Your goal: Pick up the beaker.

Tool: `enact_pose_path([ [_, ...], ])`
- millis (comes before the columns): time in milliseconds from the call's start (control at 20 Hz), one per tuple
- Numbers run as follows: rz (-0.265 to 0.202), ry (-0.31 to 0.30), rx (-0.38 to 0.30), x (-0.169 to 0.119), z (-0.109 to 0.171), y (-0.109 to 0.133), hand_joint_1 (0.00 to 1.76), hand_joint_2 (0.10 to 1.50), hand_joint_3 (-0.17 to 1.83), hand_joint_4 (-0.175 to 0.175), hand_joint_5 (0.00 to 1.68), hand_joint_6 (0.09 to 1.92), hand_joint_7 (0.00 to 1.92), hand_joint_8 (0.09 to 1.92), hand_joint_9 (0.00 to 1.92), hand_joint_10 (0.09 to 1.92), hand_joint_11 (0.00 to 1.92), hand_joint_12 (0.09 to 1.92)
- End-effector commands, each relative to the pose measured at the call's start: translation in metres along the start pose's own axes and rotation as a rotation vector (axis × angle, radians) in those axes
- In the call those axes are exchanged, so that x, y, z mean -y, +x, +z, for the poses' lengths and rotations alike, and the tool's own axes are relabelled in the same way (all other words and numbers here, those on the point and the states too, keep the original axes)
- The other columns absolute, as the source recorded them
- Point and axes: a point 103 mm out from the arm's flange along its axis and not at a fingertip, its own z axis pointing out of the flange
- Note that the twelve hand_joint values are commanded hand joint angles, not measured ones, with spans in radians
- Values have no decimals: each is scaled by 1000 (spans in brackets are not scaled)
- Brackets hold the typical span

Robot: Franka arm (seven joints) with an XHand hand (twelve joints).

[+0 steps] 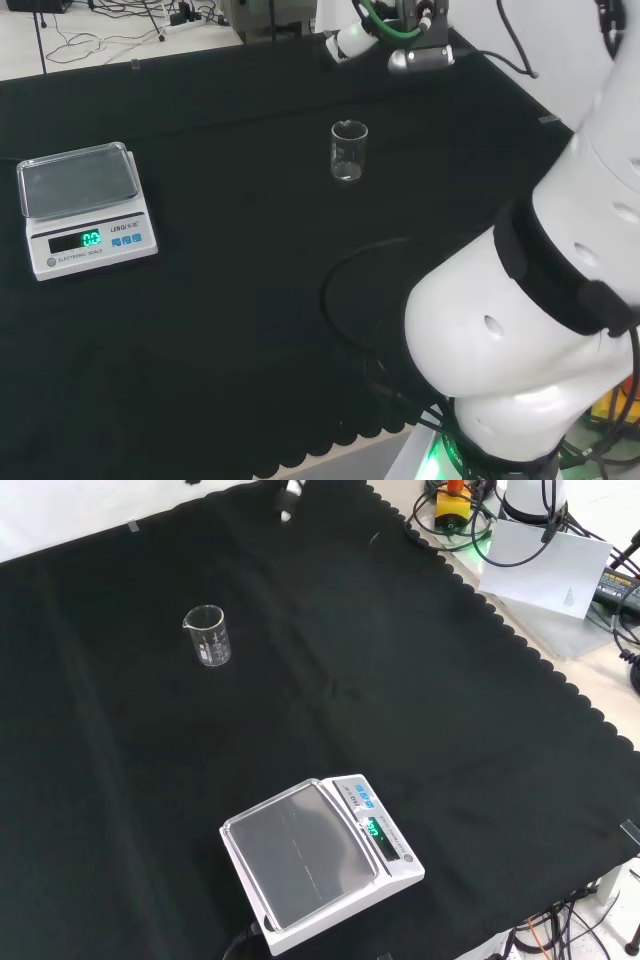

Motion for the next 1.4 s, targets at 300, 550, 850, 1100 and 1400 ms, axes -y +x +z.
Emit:
enact_pose_path([
  [300, 41, 3, -128, -124, 115, -16, 487, 755, 160, 33, 13, 87, 2, 498, 0, 767, 0, 621],
  [550, 62, -22, -166, -133, 145, -12, 469, 757, 133, 45, 0, 87, 0, 391, 0, 721, 0, 543],
  [850, 71, 10, -188, -136, 165, -11, 468, 760, 126, 49, 0, 87, 0, 377, 0, 714, 0, 519],
  [1100, 75, 55, -199, -136, 182, -12, 467, 761, 124, 51, 0, 87, 0, 375, 0, 714, 0, 513],
  [1400, 70, 100, -198, -133, 200, -9, 467, 762, 121, 52, 0, 87, 0, 374, 0, 719, 0, 508],
])
